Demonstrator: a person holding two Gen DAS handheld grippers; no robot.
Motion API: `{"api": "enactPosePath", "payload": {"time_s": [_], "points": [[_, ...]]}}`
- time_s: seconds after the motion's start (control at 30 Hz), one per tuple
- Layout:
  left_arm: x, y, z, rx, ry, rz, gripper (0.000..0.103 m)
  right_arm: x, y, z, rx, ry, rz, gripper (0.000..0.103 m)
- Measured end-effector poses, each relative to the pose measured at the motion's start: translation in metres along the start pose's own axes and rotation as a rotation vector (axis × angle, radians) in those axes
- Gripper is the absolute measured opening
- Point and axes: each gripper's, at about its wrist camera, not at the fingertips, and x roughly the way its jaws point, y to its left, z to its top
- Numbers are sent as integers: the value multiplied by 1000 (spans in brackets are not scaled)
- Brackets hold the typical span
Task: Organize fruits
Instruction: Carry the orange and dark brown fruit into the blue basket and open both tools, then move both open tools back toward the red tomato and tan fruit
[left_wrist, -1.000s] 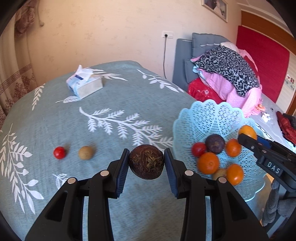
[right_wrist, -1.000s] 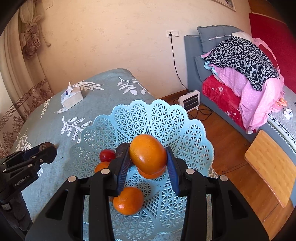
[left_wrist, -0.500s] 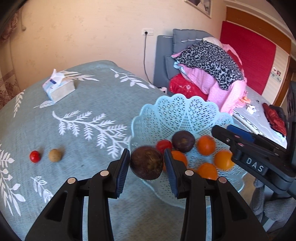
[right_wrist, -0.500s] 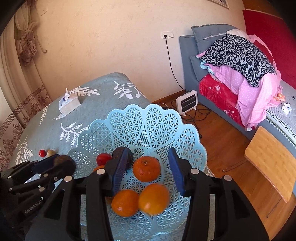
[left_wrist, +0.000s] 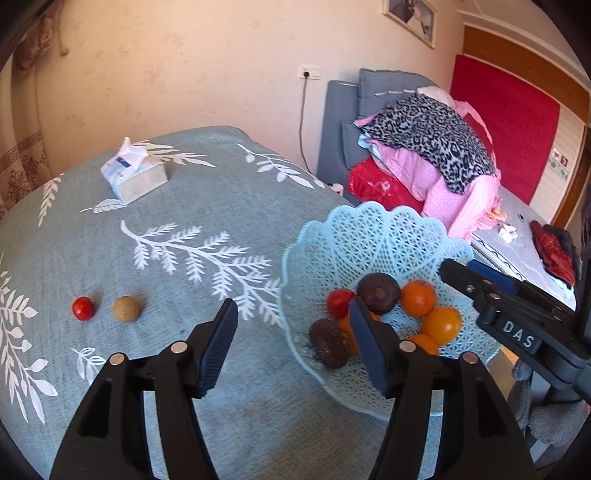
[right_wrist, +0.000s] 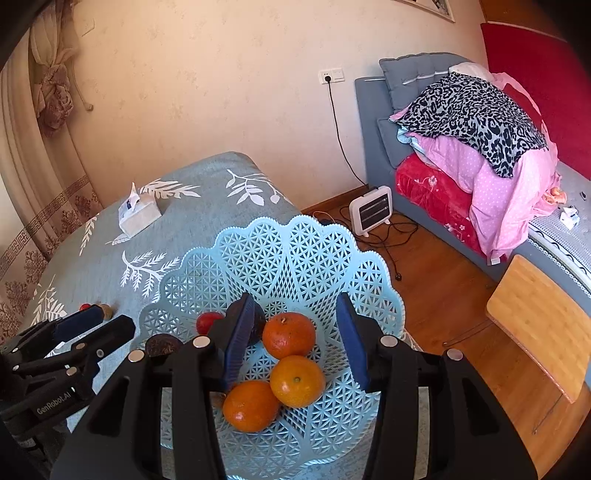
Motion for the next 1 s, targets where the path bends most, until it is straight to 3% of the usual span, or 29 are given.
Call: {"api": "enactPosePath", "payload": {"time_s": [0.2, 0.33, 0.5, 0.7, 0.8, 1.0], "points": [[-7, 20, 1, -42, -15, 33, 64, -4, 4, 0, -2, -11, 0, 48], [-11, 31, 0, -57, -29, 58, 73, -6, 11, 1, -14, -18, 13, 48], [-14, 48, -4, -82, -32, 93, 74, -8, 27, 1, -42, -30, 41, 48], [-20, 83, -9, -138, -33, 145, 74, -6, 53, 0, -85, -27, 81, 48], [-24, 110, -12, -185, -36, 186, 76, -5, 68, 0, -107, -32, 103, 58], [-30, 154, -21, -249, -26, 263, 76, -1, 100, -4, -161, -26, 151, 58]]}}
